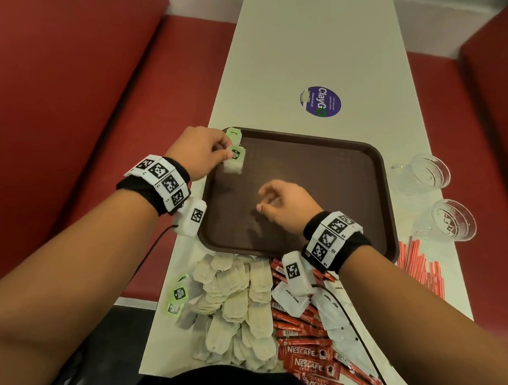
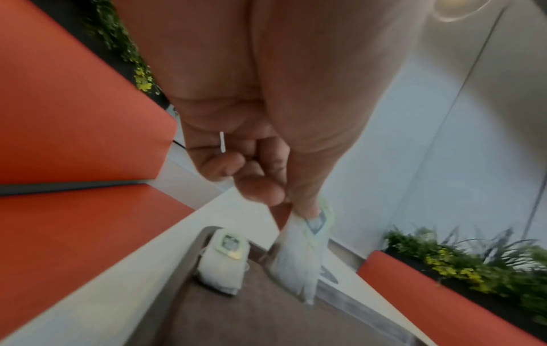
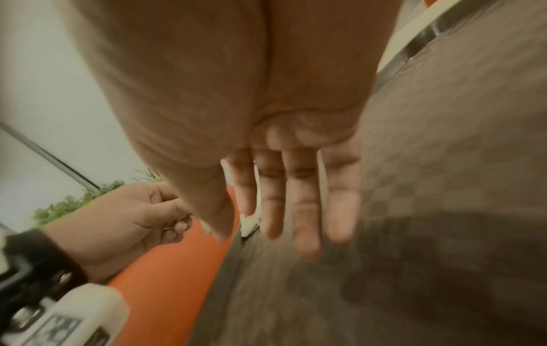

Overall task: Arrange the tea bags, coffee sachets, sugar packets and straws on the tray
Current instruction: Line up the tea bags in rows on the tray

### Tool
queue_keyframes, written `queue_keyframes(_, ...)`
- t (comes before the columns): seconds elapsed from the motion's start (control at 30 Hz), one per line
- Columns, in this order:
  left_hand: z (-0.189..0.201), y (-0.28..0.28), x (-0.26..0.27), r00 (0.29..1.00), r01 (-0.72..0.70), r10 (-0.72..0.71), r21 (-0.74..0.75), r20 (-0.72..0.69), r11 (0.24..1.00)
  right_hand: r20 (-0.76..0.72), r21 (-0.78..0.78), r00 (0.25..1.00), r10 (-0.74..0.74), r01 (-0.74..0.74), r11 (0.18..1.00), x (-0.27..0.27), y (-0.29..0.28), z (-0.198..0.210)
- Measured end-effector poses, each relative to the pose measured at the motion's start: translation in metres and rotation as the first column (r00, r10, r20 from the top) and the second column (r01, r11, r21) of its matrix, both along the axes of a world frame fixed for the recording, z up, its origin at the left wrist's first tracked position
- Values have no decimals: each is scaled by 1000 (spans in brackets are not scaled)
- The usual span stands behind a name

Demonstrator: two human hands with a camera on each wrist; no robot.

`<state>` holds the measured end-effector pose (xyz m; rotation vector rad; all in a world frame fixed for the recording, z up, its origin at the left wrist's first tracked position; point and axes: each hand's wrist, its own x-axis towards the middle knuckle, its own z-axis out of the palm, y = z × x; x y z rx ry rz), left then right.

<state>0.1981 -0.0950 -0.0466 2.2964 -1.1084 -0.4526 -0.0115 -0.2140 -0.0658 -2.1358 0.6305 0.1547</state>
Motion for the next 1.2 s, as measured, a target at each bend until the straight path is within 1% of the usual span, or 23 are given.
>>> queue_keyframes(0.03, -3, -1, 7, 1000, -16, 14, 69, 25, 998, -84, 2, 994, 66, -66, 998, -4, 0, -1)
queue_keyframes(0.1, -11, -6, 16, 999, -44, 38, 181, 38, 982, -214, 33, 957, 197, -195, 980, -10, 3, -3)
queue_keyframes(0.17, -21, -13, 24, 997, -71, 65, 228, 34, 971, -285, 18, 909, 302, -311, 950, -15, 5, -6)
queue_keyframes(0.23, -29, -20, 31, 993, -117, 110, 231, 42, 966, -318, -7, 874, 368, -391, 920, -18, 8, -6)
queue_keyframes(0.33, -35, -27, 37, 980, -196, 188, 209, 59, 958, -323, -15, 855, 405, -433, 901, -19, 10, -4)
queue_keyframes(0.47, -41, -33, 36, 966, -256, 254, 219, 40, 941, -359, -35, 835, 417, -459, 888, -18, 11, -2)
queue_keyframes(0.53, -43, -36, 35, 955, -297, 289, 229, 69, 927, -365, -33, 834, 414, -456, 889, -17, 11, -2)
queue_keyframes(0.6, -42, -40, 29, 949, -311, 288, 242, 129, 919, -368, -29, 832, 416, -457, 889, -16, 11, -2)
queue_keyframes(0.7, -37, -51, 18, 962, -239, 174, 335, 211, 911, -370, -18, 833, 411, -449, 893, -16, 11, -2)
queue_keyframes(0.8, -35, -59, 13, 969, -156, 46, 464, 241, 872, -368, -17, 838, 403, -439, 898, -18, 11, -2)
queue_keyframes(0.9, -36, -62, 12, 967, -144, 14, 500, 255, 854, -363, -29, 844, 395, -434, 900, -21, 12, -1)
queue_keyframes(0.97, -33, -61, 10, 971, -147, 28, 499, 238, 854, -360, -39, 844, 398, -440, 897, -23, 14, 0)
queue_keyframes(1.03, -20, -58, 5, 976, -126, 22, 477, 217, 870, -366, -44, 835, 411, -457, 889, -26, 16, 1)
queue_keyframes(1.17, 7, -35, -22, 991, -39, 0, 284, 137, 958, -349, -54, 828, 439, -486, 872, -32, 24, 7)
queue_keyframes(1.2, 12, -26, -33, 994, 3, -30, 244, 109, 970, -351, -69, 820, 452, -504, 861, -35, 28, 9)
